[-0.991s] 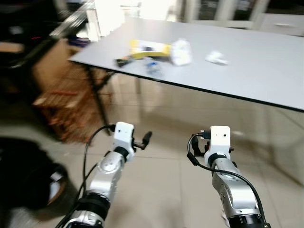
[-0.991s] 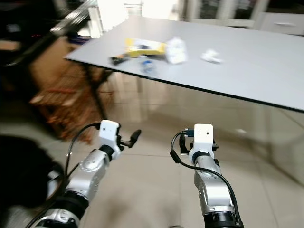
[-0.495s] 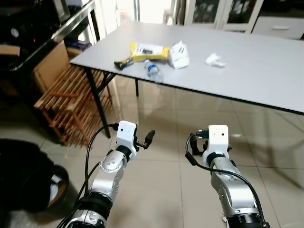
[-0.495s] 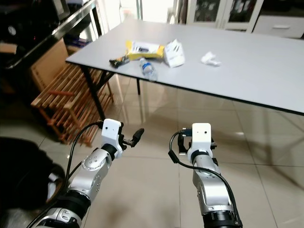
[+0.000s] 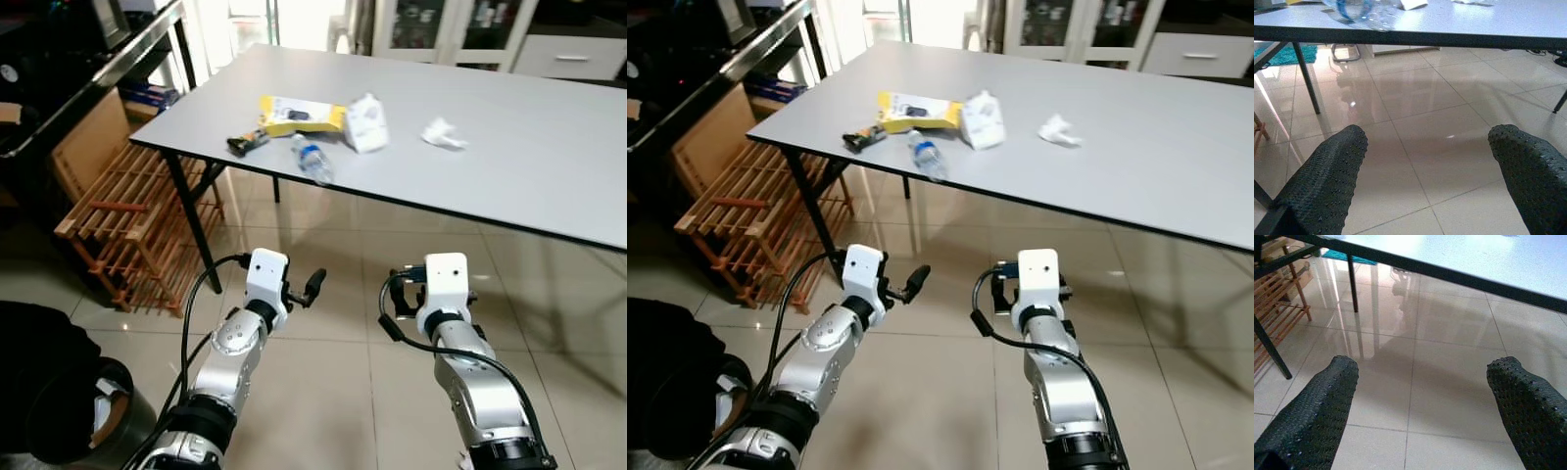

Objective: Picking trash to rubbish bin

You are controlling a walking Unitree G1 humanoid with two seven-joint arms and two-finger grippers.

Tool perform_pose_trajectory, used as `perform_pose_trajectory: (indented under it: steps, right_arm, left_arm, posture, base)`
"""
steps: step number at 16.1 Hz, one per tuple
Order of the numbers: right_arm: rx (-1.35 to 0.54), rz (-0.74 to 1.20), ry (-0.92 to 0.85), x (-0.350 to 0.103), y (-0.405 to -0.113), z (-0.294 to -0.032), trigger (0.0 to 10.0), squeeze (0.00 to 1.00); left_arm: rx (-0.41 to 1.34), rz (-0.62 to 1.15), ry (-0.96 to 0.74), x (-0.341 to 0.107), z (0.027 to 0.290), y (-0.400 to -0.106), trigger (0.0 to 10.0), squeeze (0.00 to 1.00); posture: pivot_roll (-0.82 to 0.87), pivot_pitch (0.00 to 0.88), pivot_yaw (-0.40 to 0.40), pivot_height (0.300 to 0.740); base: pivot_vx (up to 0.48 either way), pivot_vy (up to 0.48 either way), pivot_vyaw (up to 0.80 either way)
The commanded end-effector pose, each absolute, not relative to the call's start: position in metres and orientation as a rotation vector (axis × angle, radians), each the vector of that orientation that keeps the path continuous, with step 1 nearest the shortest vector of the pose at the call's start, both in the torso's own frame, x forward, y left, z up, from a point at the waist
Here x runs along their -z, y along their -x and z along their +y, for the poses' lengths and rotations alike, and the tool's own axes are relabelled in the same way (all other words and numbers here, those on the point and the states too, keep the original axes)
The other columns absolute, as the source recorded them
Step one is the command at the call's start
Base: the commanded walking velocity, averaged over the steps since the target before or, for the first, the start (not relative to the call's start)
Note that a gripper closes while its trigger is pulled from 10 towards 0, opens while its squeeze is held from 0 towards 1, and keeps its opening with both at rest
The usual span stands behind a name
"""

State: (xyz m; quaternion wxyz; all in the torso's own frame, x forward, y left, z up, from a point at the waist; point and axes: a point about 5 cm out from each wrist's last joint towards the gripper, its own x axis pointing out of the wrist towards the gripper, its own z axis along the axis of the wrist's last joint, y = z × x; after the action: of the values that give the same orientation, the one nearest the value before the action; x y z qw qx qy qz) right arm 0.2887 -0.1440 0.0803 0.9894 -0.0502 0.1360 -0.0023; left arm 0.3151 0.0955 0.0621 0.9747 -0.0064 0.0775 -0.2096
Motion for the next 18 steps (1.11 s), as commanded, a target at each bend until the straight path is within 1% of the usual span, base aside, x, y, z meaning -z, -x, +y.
perform_pose_trajectory:
  steps: [1, 3, 4, 5, 9, 13, 18]
  right_arm:
    - [-0.002, 0.212, 0.116, -0.093, -0.292, -0.143, 10.0, 0.0]
    - [-0.005, 0.17, 0.138, -0.101, -0.294, -0.142, 10.0, 0.0]
    - [0.007, 0.092, 0.163, -0.114, -0.295, -0.142, 10.0, 0.0]
    - [0.038, 0.031, 0.184, -0.125, -0.296, -0.144, 10.0, 0.0]
    - [0.125, -0.065, 0.194, -0.145, -0.29, -0.156, 10.0, 0.0]
    - [0.153, -0.068, 0.201, -0.144, -0.281, -0.16, 10.0, 0.0]
    - [0.156, -0.094, 0.216, -0.149, -0.281, -0.156, 10.0, 0.0]
  left_arm:
    - [0.443, 0.113, -0.015, -0.074, 0.094, -0.32, 10.0, 0.0]
    - [0.457, 0.071, -0.014, -0.086, 0.09, -0.324, 10.0, 0.0]
    - [0.471, 0.02, -0.013, -0.101, 0.087, -0.326, 10.0, 0.0]
    - [0.476, -0.007, -0.011, -0.109, 0.086, -0.328, 10.0, 0.0]
    - [0.497, -0.064, -0.016, -0.125, 0.081, -0.327, 10.0, 0.0]
    - [0.505, -0.058, -0.015, -0.127, 0.08, -0.324, 10.0, 0.0]
    - [0.5, -0.054, -0.018, -0.13, 0.082, -0.323, 10.0, 0.0]
  posture:
    - [-0.11, 0.025, 0.034, 0.74]
    - [-0.11, 0.025, 0.034, 0.74]
    - [-0.11, 0.022, 0.03, 0.74]
    - [-0.11, 0.022, 0.03, 0.74]
    - [-0.11, 0.022, 0.03, 0.74]
    - [-0.11, 0.027, 0.032, 0.74]
    - [-0.1, 0.028, 0.029, 0.74]
  base:
    - [0.48, 0.0, 0.0]
    - [0.48, 0.0, 0.0]
    - [0.48, 0.0, 0.0]
    - [0.48, 0.0, 0.0]
    - [0.473, 0.0, 0.0]
    - [0.442, 0.0, 0.0]
    - [0.389, 0.0, 0.0]
